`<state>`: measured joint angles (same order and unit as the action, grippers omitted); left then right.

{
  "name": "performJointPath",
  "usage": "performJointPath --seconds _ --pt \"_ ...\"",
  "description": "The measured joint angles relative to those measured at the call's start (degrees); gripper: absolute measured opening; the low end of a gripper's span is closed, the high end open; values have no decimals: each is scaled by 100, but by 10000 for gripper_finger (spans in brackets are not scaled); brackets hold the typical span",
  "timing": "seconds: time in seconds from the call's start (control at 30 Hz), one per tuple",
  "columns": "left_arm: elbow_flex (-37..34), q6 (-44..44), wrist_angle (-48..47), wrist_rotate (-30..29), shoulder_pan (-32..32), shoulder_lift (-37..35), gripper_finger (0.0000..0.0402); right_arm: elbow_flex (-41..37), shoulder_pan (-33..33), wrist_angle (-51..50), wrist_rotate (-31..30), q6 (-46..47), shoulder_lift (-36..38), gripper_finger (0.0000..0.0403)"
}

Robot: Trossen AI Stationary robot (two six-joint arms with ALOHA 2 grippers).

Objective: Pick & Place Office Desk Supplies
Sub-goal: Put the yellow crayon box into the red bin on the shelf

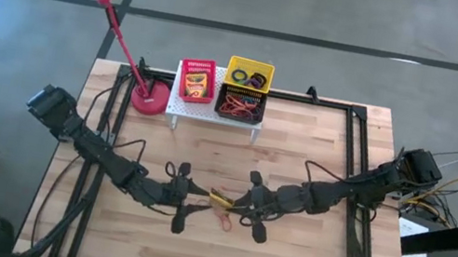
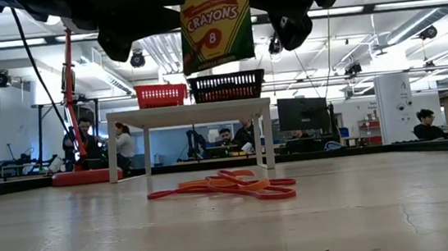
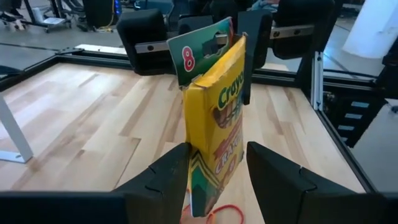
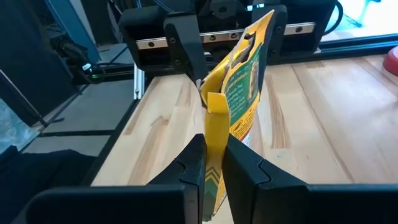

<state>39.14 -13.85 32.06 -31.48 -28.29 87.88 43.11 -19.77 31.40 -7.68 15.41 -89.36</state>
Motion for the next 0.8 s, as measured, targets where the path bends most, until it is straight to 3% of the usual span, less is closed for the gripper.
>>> performJointPath --seconds 0.27,0.6,0.8 --pt "0 -166 -241 32 18 -5 176 -4 -36 -170 11 158 2 34" --pt "10 -223 -56 256 74 -9 230 75 -37 -57 -259 -45 2 34" --pt "165 -237 -12 258 92 -9 178 92 -33 -68 -431 -98 2 34"
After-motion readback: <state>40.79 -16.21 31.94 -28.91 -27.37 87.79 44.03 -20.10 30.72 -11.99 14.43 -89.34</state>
